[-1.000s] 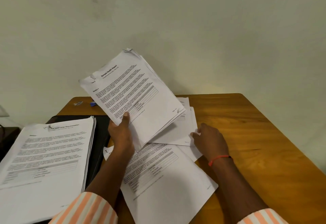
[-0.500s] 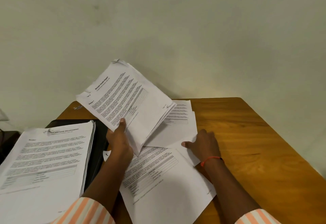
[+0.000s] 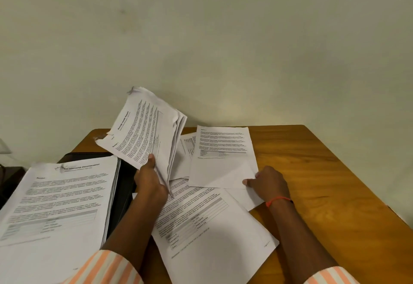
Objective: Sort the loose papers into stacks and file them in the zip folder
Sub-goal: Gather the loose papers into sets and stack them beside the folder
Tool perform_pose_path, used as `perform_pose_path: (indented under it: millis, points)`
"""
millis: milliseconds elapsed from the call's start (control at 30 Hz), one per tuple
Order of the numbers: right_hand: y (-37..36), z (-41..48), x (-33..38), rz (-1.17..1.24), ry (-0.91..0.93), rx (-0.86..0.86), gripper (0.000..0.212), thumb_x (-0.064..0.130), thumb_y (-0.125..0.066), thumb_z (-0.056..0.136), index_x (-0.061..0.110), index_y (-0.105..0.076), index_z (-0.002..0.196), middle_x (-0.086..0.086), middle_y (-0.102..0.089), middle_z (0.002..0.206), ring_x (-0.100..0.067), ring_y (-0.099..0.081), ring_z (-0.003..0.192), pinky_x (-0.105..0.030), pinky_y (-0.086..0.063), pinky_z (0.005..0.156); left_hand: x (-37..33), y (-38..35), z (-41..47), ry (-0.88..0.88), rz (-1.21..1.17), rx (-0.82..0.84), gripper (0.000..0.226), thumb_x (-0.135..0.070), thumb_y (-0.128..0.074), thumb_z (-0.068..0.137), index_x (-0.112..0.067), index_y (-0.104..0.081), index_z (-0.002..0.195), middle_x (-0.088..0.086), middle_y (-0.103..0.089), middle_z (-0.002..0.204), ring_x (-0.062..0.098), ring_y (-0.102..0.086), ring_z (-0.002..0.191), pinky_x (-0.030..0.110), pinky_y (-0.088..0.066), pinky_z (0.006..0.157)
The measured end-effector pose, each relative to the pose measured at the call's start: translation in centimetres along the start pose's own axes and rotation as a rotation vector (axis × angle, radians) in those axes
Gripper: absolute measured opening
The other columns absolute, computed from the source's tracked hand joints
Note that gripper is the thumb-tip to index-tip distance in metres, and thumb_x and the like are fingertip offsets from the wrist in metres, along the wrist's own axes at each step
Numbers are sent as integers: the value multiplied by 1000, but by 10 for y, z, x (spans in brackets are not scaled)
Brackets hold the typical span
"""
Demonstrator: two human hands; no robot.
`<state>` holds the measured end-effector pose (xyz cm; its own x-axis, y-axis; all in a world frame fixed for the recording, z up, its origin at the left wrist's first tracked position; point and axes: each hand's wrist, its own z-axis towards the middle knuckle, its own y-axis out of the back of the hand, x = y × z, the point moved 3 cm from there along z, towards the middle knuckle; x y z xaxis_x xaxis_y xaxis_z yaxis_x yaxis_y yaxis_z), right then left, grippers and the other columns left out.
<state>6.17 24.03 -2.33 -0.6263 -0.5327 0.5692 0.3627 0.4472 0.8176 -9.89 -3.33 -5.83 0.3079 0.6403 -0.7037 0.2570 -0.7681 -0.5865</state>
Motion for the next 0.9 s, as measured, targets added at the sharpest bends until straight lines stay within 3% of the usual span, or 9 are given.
perform_pose_path:
  millis: [233,367,533,700,800,900]
  points:
    - [7,3,-5,18,-19,-86,30,23,-79,84,2,-64,100,-7,-62,81,-21,-59,69,-24,-45,58,2,2,5,11,-14,10,32,-38,-71,91,-26,-71,121,5,-77,111,32,-73,105,62,-53,94]
    - [24,1,-15,24,-90,-213,34,6,-67,89,-2,-51,118,-21,-65,107,-36,-66,93,-34,-50,69,3,0,5,4,-41,11,28,-33,-69,94,-24,-71,121,5,-77,110,30,-74,102,59,-55,93]
    - [44,-1,-28,-150,-226,-273,51,23,-68,92,4,-44,132,-19,-61,119,-36,-64,104,-44,-54,78,4,1,7,25,-27,18,31,-38,-70,91,-26,-72,120,6,-77,111,33,-73,104,64,-54,93]
    - [55,2,-38,-186,-303,-309,52,25,-70,92,4,-46,134,-23,-55,128,-39,-58,114,-50,-53,87,4,1,10,31,-23,29,31,-39,-70,91,-27,-71,120,6,-77,111,34,-73,102,65,-54,90]
    - [51,-3,-26,-316,-205,-342,63,30,-72,88,6,-44,139,-22,-48,137,-36,-51,123,-46,-51,98,4,0,10,28,-33,43,33,-40,-70,90,-27,-71,121,6,-77,111,34,-73,104,64,-54,90]
    - [21,-19,14,-254,225,-352,54,25,-67,90,11,-48,139,-17,-50,138,-34,-48,126,-46,-42,101,5,0,11,27,-45,46,33,-39,-69,91,-26,-71,122,6,-77,112,34,-73,103,63,-56,89]
